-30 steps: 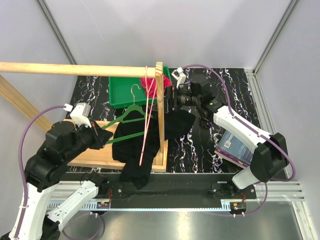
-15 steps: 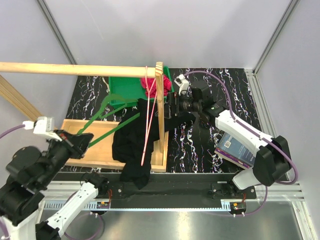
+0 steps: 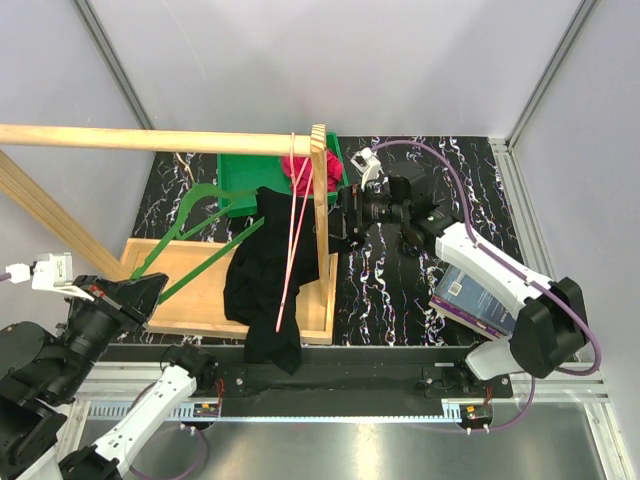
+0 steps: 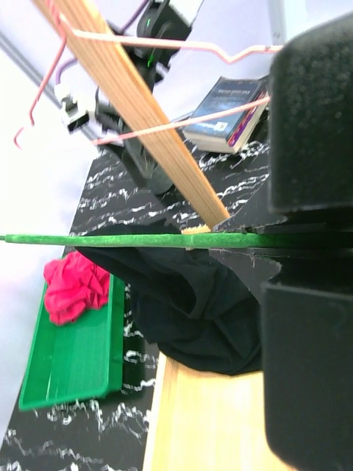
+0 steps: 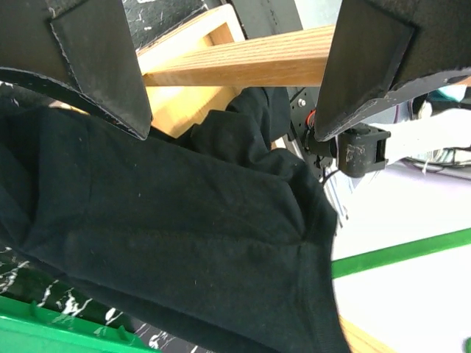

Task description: Remove the t-shirt from the hanger

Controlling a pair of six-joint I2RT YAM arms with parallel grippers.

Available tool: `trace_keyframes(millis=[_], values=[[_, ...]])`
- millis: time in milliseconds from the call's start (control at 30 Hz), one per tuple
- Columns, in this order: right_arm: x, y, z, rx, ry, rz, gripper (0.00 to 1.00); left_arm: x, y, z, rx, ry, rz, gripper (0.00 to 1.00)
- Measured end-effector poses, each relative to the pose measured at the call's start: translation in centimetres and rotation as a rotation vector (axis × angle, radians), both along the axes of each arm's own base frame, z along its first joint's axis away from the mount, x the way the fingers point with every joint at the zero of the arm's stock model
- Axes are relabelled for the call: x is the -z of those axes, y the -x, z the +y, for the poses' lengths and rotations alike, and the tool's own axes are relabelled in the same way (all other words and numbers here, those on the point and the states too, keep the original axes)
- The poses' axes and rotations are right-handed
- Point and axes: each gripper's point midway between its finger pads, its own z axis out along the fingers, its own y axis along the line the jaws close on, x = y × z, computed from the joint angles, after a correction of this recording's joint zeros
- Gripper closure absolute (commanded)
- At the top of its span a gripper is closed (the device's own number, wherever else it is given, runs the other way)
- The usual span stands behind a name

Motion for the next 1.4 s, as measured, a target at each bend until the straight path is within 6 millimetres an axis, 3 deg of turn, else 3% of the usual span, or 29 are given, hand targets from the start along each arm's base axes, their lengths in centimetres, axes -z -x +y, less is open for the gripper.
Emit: trace_keyframes(millis=[333,500,600,733,767,867,933,1000,1133,1167,1233,1267,1333,1367,1400], values=[[2.3,-0.9,2.1,-0.046,-0.021,0.045,0.00,-0.9,0.5,-3.1,0.167,0.028,0.020,1.00],[1.4,-1.0,3.2,-0.022,-0.060,0.031,0.13,0.3,-0.4,-4.4,0.204,0.021,0.069,1.00],[1.3,-1.1,3.5,-0.005,-0.067,0.030,0.24,1.1,-0.9,-4.8,0.216,0.012,0.099,1.00],[2.2,-1.5,3.3,0.036,-0.046,0.038,0.50,1.1,-1.0,-5.2,0.229,0.015,0.099,1.00],[2.3,-1.6,3.2,0.045,-0.043,0.039,0.61,1.0,-1.0,-5.2,0.233,0.016,0.096,1.00],[2.8,-2.6,2.6,0.100,-0.024,0.037,0.73,0.6,-1.0,-5.5,0.246,0.024,0.080,1.00],[3.0,-2.9,2.4,0.115,-0.015,0.035,0.73,0.7,-1.0,-5.5,0.248,0.023,0.081,1.00],[3.1,-3.0,2.3,0.123,-0.007,0.033,0.63,0.8,-1.0,-5.5,0.246,0.022,0.082,1.00],[3.3,-2.9,2.3,0.140,-0.002,0.040,0.55,1.2,-1.2,-5.2,0.229,0.003,0.092,1.00],[3.3,-2.8,2.3,0.142,-0.002,0.044,0.60,1.4,-1.2,-5.1,0.227,-0.002,0.096,1.00],[3.2,-2.7,2.2,0.151,0.000,0.043,0.91,1.6,-1.2,-5.0,0.224,-0.006,0.100,1.00],[3.3,-2.7,2.1,0.152,0.003,0.038,1.00,1.6,-1.2,-5.0,0.222,-0.007,0.098,1.00],[3.5,-2.8,2.0,0.145,0.010,0.022,1.00,1.7,-1.1,-4.8,0.214,-0.007,0.094,1.00],[3.5,-2.6,2.1,0.134,0.012,0.014,0.93,1.8,-1.1,-4.6,0.203,-0.011,0.092,1.00],[3.5,-2.5,2.1,0.125,0.013,0.010,0.70,1.8,-1.2,-4.5,0.196,-0.013,0.092,1.00]])
